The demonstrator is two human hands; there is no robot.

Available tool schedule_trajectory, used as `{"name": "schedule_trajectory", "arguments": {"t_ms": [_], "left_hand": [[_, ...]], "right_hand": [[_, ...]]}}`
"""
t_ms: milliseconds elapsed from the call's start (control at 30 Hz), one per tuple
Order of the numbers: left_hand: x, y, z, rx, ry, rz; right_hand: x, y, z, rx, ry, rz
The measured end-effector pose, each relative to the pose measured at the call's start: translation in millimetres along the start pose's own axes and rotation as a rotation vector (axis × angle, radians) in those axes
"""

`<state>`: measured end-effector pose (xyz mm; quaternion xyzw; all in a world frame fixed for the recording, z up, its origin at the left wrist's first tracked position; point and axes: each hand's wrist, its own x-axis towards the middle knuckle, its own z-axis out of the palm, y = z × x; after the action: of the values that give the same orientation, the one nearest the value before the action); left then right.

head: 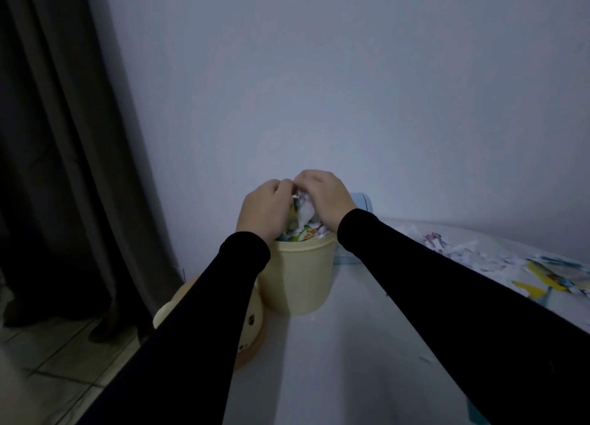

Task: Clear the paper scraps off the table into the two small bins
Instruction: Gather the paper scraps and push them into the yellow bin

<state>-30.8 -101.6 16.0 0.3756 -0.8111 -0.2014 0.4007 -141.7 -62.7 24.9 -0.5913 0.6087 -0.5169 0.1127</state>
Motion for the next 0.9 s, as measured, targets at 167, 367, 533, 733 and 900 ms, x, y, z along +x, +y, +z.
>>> {"name": "schedule_trajectory", "arguments": {"t_ms": [167, 367, 533, 733, 900], "left_hand": [[-3.2, 1.2, -2.9, -0.135, 0.048, -0.087], [-4.3, 3.6, -10.4, -0.253, -0.056, -0.128], [-7.4, 14.3, -30.7, -0.144, 0.046, 0.034], [-23.3, 15.3, -16.1, 0.199, -0.229, 0.082], [-16.4, 4.1, -23.5, 0.34, -0.161, -0.011]], "right_hand": [[-9.4, 15.1, 0.0, 0.007, 0.016, -0.06], [-15.6, 9.9, -10.0, 0.034, -0.054, -0.103], [-12.0, 1.3, -21.0, 0.001, -0.014, -0.063], [-26.8, 10.4, -30.7, -0.122, -0.003, 0.075], [-32.0, 3.9, -42.1, -0.256, -0.08, -0.008]]}}
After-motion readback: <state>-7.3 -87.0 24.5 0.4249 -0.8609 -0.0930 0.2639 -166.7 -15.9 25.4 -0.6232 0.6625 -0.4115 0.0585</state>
